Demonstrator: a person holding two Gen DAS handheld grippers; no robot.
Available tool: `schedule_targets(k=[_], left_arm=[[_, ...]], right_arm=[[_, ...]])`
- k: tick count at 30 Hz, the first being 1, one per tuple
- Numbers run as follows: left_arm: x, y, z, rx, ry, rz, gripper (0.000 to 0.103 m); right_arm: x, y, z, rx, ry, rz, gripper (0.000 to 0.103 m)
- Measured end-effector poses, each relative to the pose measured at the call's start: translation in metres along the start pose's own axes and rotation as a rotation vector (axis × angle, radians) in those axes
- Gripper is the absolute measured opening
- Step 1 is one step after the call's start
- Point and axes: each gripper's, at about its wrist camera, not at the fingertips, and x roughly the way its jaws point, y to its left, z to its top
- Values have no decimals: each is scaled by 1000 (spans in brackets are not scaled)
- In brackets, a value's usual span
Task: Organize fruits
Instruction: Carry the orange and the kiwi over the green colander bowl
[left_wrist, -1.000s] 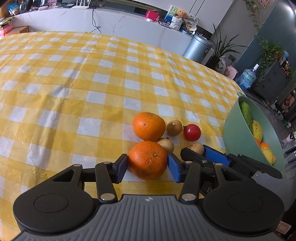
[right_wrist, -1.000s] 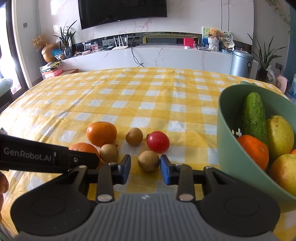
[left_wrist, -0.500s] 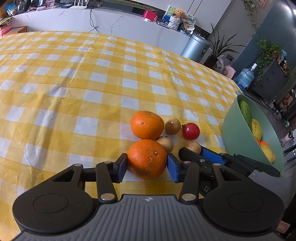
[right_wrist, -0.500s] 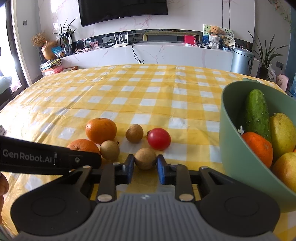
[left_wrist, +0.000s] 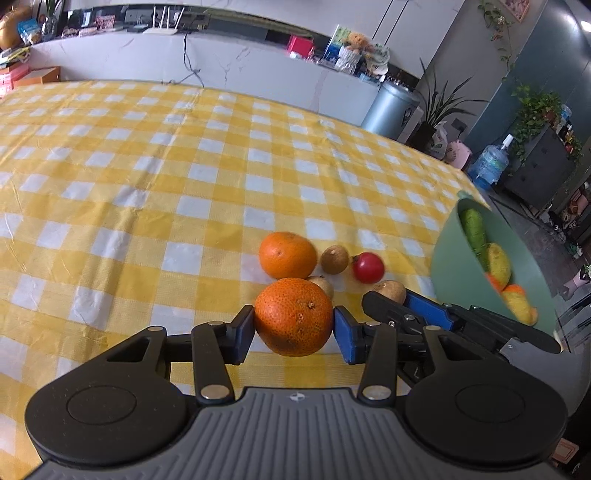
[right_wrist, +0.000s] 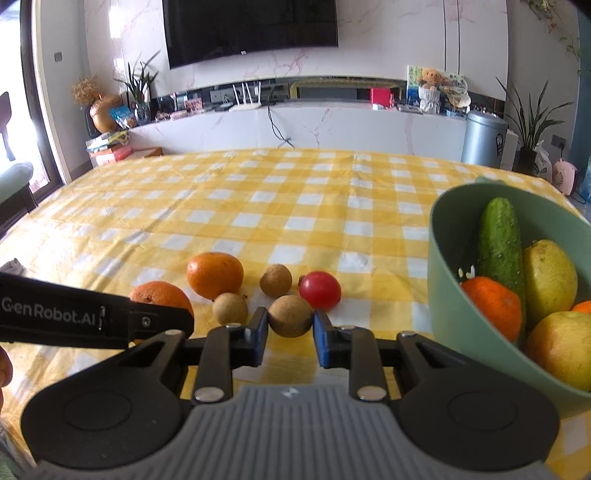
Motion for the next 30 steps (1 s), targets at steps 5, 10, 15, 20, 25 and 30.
schedule_targets(k=[5,10,15,20,25,30], left_arm=[[-18,-8,2,-23,-33,-10,51],[-35,-26,4,-8,-63,-4,51],[-50,-49,6,20,-89,-23,51],[-57,-72,5,37,-99,-65,51],[-55,-101,6,86,-99,-84,51],[-49,-134,12,151,-103,-108,51]], right_arm=[[-25,4,1,-25,-51,4,23],[-55,3,1,-39,-102,6,23],[-88,-7,1,-25,-152,-13,22],[-120,-25,1,5,-201,-58,22],[-147,-52,6,34,-231,-114,22],[-163,-76,8,25,-234,-198,22]])
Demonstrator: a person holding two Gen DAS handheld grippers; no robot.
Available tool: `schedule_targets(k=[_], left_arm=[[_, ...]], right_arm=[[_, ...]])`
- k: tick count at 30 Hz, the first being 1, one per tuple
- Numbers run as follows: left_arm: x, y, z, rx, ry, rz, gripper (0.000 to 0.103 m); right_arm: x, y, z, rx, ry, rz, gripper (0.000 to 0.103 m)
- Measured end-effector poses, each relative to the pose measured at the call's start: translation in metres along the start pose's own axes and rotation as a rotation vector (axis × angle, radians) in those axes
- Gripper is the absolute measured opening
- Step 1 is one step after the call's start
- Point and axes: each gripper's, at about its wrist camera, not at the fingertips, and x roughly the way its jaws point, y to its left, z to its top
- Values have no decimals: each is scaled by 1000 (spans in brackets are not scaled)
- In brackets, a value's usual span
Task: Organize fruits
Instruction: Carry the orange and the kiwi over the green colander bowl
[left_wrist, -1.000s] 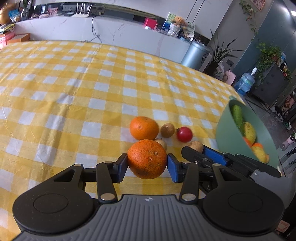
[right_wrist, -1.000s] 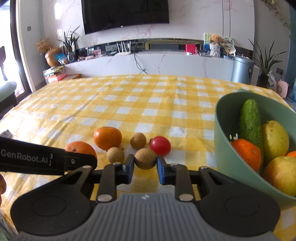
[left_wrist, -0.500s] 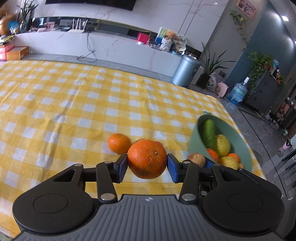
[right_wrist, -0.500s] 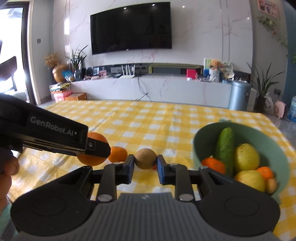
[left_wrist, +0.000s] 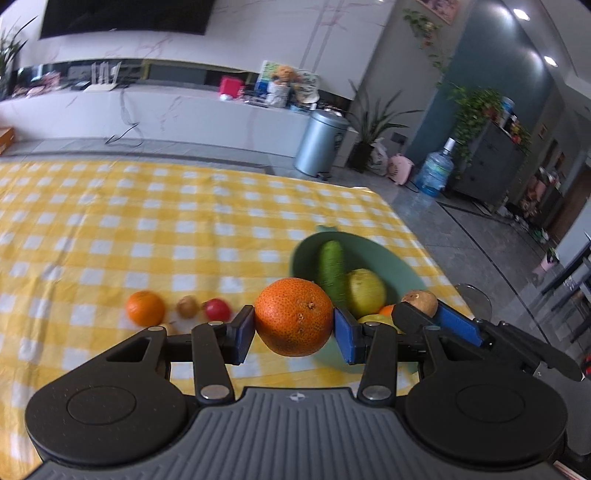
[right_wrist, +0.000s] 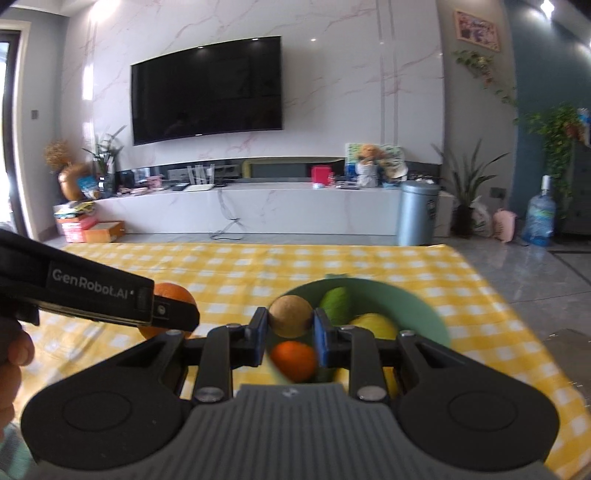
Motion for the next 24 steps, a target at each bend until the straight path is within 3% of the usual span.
schedule_targets(k=[9,24], left_arm=[[30,-44,18,91,16,-13,51],[93,-60,31,166,90,35,51]], right_arm=[[7,-36,7,-1,17,-102,22],[69,-54,2,67,179,-101,22]])
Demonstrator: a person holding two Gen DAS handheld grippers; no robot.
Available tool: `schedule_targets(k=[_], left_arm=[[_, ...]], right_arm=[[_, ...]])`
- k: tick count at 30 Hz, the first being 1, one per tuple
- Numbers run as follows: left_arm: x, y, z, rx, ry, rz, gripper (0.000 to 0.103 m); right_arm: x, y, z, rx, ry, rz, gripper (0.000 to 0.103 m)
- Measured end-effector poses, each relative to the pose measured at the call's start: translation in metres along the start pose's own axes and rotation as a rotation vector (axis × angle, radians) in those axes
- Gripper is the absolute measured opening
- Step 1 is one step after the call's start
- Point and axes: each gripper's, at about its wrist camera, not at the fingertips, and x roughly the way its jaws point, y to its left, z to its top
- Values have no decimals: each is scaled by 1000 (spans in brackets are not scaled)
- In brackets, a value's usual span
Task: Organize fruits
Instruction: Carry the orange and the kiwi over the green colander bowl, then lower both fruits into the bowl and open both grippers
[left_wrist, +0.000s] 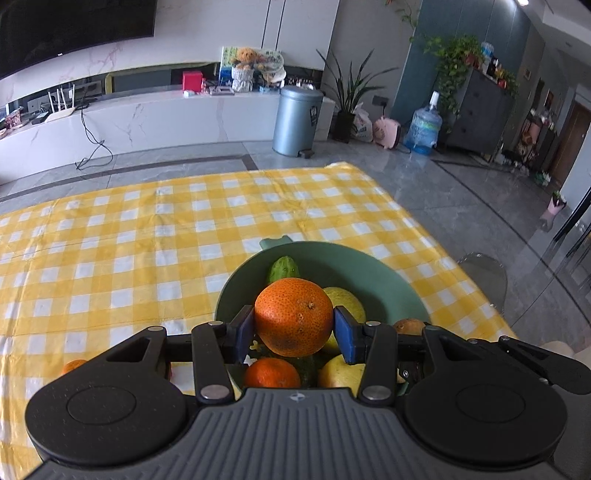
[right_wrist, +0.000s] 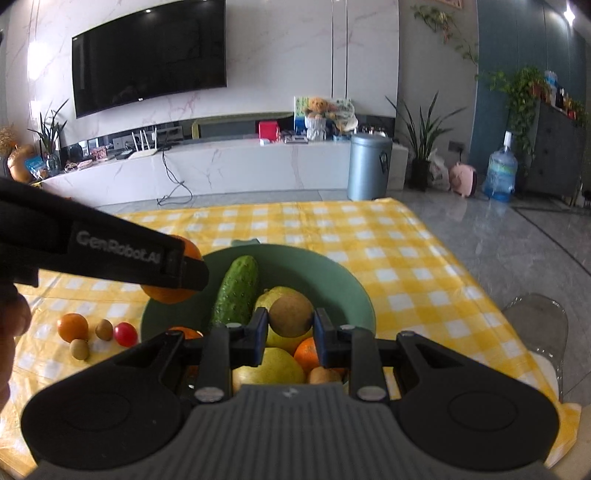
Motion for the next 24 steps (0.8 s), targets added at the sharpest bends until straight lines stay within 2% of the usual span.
schedule_targets(k=[16,24], left_arm=[[42,10,-2,-39,140,3,51],[43,10,-4,-41,136,7,53]], right_arm=[[24,0,-2,17,86,17,23],[30,2,-4,13,124,19,24]])
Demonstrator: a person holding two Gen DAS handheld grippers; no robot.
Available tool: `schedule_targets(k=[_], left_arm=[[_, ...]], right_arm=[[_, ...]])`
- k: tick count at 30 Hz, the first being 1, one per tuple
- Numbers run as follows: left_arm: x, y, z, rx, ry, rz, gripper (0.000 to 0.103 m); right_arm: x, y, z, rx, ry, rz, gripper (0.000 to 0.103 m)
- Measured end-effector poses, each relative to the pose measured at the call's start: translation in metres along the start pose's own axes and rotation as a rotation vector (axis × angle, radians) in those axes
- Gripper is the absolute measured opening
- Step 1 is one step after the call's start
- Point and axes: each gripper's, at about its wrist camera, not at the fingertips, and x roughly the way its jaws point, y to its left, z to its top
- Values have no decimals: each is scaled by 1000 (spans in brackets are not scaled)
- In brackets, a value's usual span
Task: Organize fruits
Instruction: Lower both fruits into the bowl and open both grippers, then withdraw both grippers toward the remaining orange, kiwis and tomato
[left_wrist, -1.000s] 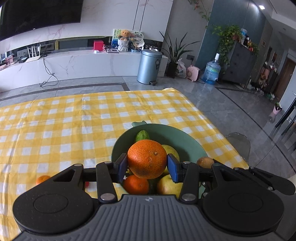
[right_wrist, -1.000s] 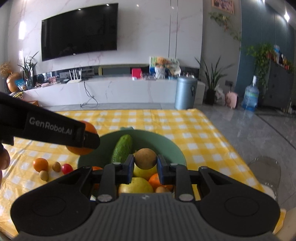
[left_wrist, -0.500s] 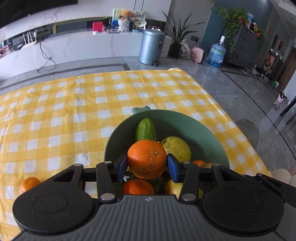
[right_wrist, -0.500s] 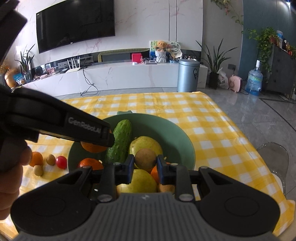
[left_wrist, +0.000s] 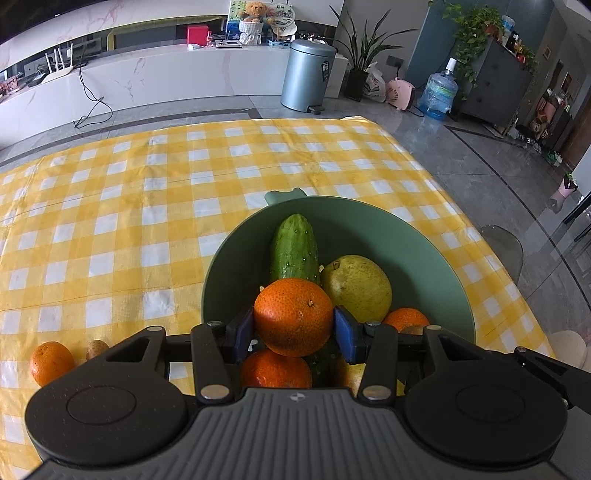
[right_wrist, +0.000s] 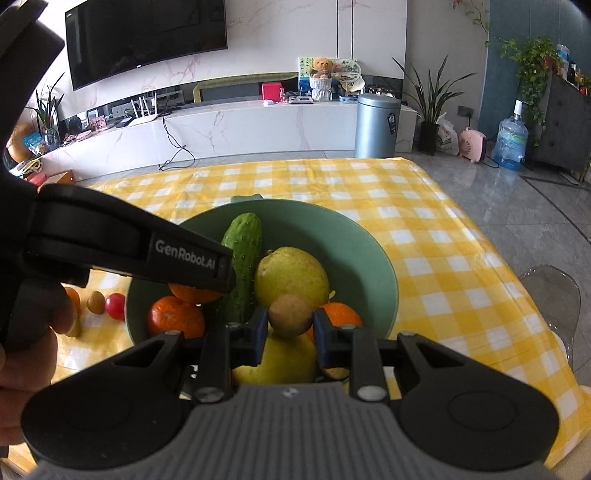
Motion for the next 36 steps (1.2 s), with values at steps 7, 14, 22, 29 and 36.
schedule_targets(k=[7,14,22,29,36], left_arm=[[0,-1,-1,-7,-11,5,65],[-8,2,-3,-31,-48,-8,71],[-51,-1,-4,5,-170,14,75],[-92,8,-20,42,-249,90,75],[-118,30,-32,49,-265,128,75]], right_arm=[[-2,4,-1,-15,-1,-4,45],[-10,4,-4,-11,-38,-28,59],[-29,7,-7,-4,-140,-46,82],[-40,14,-7,-16,-191,-111,87],[-62,24,-12,88,-279,-23,87]])
